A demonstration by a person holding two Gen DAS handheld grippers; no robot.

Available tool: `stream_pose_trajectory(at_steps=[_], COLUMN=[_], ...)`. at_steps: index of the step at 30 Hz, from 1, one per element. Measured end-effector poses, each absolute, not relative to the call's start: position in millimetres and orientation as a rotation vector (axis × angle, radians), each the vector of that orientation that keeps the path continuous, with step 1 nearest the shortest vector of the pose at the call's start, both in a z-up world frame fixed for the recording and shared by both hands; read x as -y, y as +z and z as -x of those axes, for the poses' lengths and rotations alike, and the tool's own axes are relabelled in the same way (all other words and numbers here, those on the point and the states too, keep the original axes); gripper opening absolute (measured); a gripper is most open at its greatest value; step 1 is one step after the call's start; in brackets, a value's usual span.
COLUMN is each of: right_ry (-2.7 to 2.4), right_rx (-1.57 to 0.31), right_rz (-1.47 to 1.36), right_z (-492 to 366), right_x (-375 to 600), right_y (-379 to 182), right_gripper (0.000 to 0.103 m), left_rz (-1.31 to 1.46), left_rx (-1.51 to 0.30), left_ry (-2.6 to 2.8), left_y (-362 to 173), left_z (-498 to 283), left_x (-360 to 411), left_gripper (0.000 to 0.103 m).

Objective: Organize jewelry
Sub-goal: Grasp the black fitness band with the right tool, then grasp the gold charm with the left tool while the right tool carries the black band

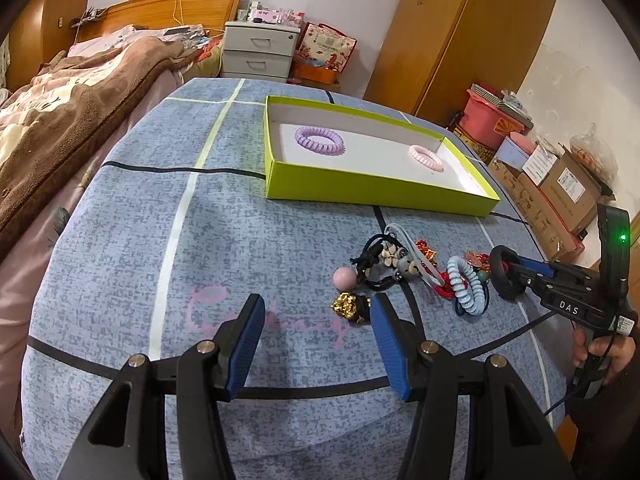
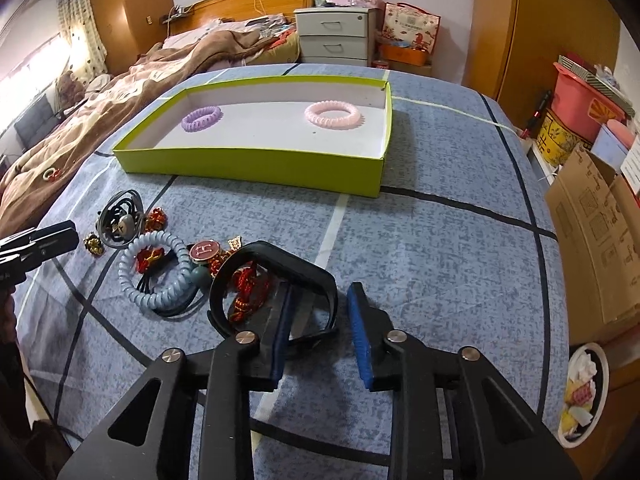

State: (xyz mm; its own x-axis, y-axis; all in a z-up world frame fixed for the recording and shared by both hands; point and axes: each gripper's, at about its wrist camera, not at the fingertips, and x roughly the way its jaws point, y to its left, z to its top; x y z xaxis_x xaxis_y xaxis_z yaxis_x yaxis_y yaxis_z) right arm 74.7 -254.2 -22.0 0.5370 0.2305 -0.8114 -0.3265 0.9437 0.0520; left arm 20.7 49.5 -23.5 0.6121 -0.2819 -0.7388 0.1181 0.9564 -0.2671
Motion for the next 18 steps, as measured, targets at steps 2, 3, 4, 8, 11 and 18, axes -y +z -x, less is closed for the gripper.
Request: stream_pose_trajectory(at_steps=[2,3,4,8,11,18], right_ry=[0.326,0.319,0.314,0.301,0.286,0.286], right_rx=[-0.945,-0.94,-0.935,-0.918,-0.904,-0.886], right_rz=[0.108,0.114,0.115,0.072,0.05,0.017], right_z=[-73.3,-71.9,-71.1,-68.7,-65.7,-61.4], right_x=[254.1,253.6,254.8,262.8,268.9,273.9], right_y=[-22.0,-21.6,-20.4,-15.5,-11.9,-6.3], right_gripper=[0.021,0.021,0.02,0.016,0.015,0.015], left_rz=[0.195,0.191,0.186,0.156,0.145,0.068], left_rx=[-0.886,-0.887,-0.889,-0.887,-0.888,-0.894], left_ry=[-0.236,-0.238,-0.245,-0.262,-0.272,-0.26], left_y=[-23.6,-23.6,-23.9,-22.5,-22.1,-26.3], left_z=[-20.0,-19.5,-19.2,-17.7,-19.1,-23.5], left_x=[-48.3,-47.4,-46.2,-39.8,-34.9,-19.4], left_gripper=[0.057,0.057,0.057,0.057,0.057,0.057])
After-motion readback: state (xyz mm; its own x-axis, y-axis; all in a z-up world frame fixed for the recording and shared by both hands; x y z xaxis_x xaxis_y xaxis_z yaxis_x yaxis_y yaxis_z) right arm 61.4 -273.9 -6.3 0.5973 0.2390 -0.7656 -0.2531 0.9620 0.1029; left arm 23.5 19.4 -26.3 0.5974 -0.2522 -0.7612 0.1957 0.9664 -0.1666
